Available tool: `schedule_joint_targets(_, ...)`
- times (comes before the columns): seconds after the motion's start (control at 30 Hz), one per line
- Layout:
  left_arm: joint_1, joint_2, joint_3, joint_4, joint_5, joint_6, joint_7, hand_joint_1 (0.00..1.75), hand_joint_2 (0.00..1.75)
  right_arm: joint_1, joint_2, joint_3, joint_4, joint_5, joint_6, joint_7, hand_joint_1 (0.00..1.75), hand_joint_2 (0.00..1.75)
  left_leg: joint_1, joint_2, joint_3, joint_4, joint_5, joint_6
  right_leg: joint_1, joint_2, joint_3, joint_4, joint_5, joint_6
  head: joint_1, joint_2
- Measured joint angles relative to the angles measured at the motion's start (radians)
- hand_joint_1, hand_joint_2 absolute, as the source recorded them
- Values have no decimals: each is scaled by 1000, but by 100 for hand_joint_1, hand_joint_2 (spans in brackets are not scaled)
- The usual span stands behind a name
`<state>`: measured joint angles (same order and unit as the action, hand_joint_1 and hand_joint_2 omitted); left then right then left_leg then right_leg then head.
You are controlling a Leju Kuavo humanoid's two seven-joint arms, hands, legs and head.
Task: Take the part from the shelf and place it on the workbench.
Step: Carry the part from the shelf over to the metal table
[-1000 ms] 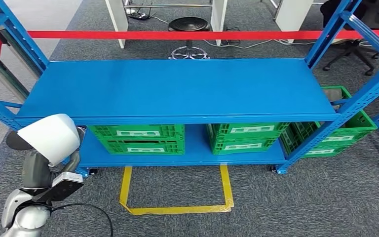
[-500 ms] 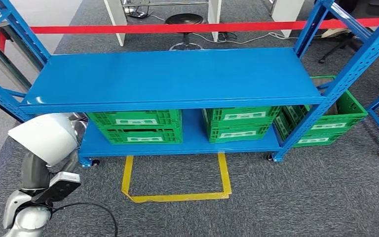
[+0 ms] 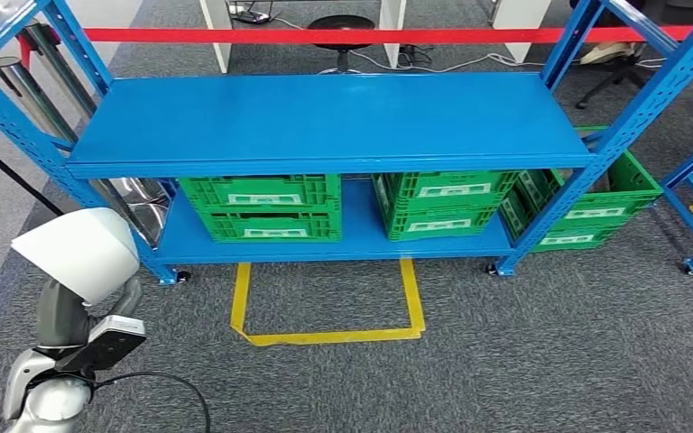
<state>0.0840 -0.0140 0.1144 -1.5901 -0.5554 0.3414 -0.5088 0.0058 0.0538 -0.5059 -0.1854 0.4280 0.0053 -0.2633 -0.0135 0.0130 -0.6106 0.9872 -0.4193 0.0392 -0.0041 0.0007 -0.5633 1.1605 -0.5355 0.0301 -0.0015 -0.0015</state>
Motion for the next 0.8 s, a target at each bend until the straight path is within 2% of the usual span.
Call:
schedule_joint_targets(0.03, 1, 0, 1, -3, 0, 0, 1, 175, 175, -2, -1, 1, 0, 6, 0, -1, 0, 175, -2, 1, -10, 2, 10, -3, 4, -1, 60, -82, 0, -7, 0, 0)
schedule_joint_targets(0.07, 1, 0, 2, -6, 0, 1, 2, 175, 175, -4, -2, 2, 0, 12, -1, -3, 0, 175, -3, 2, -18, 2, 21, -6, 8, -1, 105, -151, -10, -12, 0, 0)
schedule_joint_targets(0.1, 2, 0, 3, -9, 1, 1, 3, 175, 175, -5, -2, 3, 0, 16, -2, -5, 0, 175, -3, 3, -25, 2, 33, -11, 11, -1, 132, -197, -22, -15, 0, 0)
schedule_joint_targets(0.13, 4, 0, 4, -11, 1, 2, 5, 175, 175, -5, -2, 4, 0, 20, -3, -7, 0, 175, -3, 4, -31, 0, 46, -15, 12, -1, 139, -222, -25, -15, 0, 0)
schedule_joint_targets(0.17, 6, 0, 6, -12, 2, 2, 7, 175, 175, -5, -2, 5, 0, 23, -3, -9, 0, 175, -2, 3, -38, -2, 51, -21, 10, -1, 134, -228, -18, -18, 1, 0)
schedule_joint_targets(0.2, 10, 0, 8, -13, 4, 2, 8, 175, 175, -3, -2, 6, 0, 26, -4, -10, 0, 175, -1, 1, -44, 4, 41, -28, 8, -2, 127, -229, -8, -24, 0, 0)
schedule_joint_targets(0.23, 13, 0, 10, -14, 6, 2, 10, 175, 175, -2, -2, 7, 0, 29, -4, -10, 0, 175, 1, -2, -51, 25, 13, -35, 5, -4, 119, -230, 3, -31, -1, 0)
schedule_joint_targets(0.27, 15, 0, 12, -15, 8, 2, 11, 175, 175, -2, -3, 7, 0, 32, -4, -11, 0, 175, 4, -4, -64, 69, -32, -43, 3, -6, 111, -229, 12, -38, -3, 0)
schedule_joint_targets(0.33, 17, 0, 16, -16, 9, 3, 14, 175, 175, -3, -4, 8, 0, 36, -5, -12, 0, 175, 11, -5, -93, 205, -122, -54, 4, -8, 85, -216, 24, -46, -4, 0)
schedule_joint_targets(0.37, 18, 0, 17, -16, 11, 3, 15, 175, 175, -3, -4, 8, 0, 39, -5, -12, 0, 175, 14, -5, -101, 263, -146, -58, 4, -8, 70, -208, 30, -46, -4, 0)
schedule_joint_targets(0.4, 20, 0, 18, -16, 12, 3, 15, 175, 175, -3, -4, 8, 0, 42, -5, -12, 0, 175, 17, -5, -96, 290, -149, -60, 3, -8, 55, -198, 34, -46, -4, 0)
schedule_joint_targets(0.43, 21, 0, 18, -16, 15, 3, 16, 175, 175, -3, -4, 9, 0, 44, -5, -12, 0, 175, 20, -5, -74, 279, -135, -62, 2, -8, 40, -189, 37, -45, -4, 0)
schedule_joint_targets(0.47, 22, 0, 19, -16, 18, 3, 16, 175, 175, -4, -4, 9, 0, 47, -4, -12, 0, 175, 22, -5, -35, 231, -113, -62, 2, -8, 26, -179, 40, -43, -4, 0)
schedule_joint_targets(0.53, 21, 0, 19, -20, 21, 3, 16, 175, 175, -5, -3, 11, 0, 53, -4, -12, 0, 175, 22, -7, 51, 100, -91, -56, 2, -7, 3, -161, 46, -37, -4, 0)
schedule_joint_targets(0.57, 22, 0, 20, -22, 22, 3, 16, 175, 175, -6, -3, 12, 0, 54, -4, -13, 0, 175, 20, -7, 78, 54, -90, -51, 2, -7, -6, -155, 51, -32, -4, 0)
schedule_joint_targets(0.6, 22, 0, 21, -25, 23, 4, 16, 175, 175, -6, -3, 12, 0, 55, -4, -13, 0, 175, 18, -8, 89, 30, -93, -45, 2, -7, -13, -153, 57, -26, -3, 0)
schedule_joint_targets(0.67, 23, 0, 24, -27, 24, 4, 16, 175, 175, -5, -3, 13, 0, 56, -4, -13, 0, 175, 16, -8, 84, 19, -80, -31, 1, -7, -20, -155, 70, -12, -3, 0)
schedule_joint_targets(0.7, 23, 0, 25, -27, 25, 5, 16, 175, 175, -4, -3, 13, 0, 56, -4, -12, 0, 175, 17, -6, 79, 14, -70, -23, 1, -6, -25, -152, 63, -6, -3, 0)
schedule_joint_targets(0.73, 23, 0, 26, -28, 26, 5, 16, 175, 175, -4, -4, 13, 0, 57, -4, -12, 0, 175, 19, -4, 71, 9, -59, -14, 0, -5, -35, -136, 40, -1, -2, 0)
schedule_joint_targets(0.8, 23, -1, 28, -29, 31, 5, 16, 175, 175, -4, -3, 14, 0, 60, -5, -11, 0, 175, 21, -1, 49, 4, -37, -3, -2, -3, -66, -48, -47, 6, 0, 0)
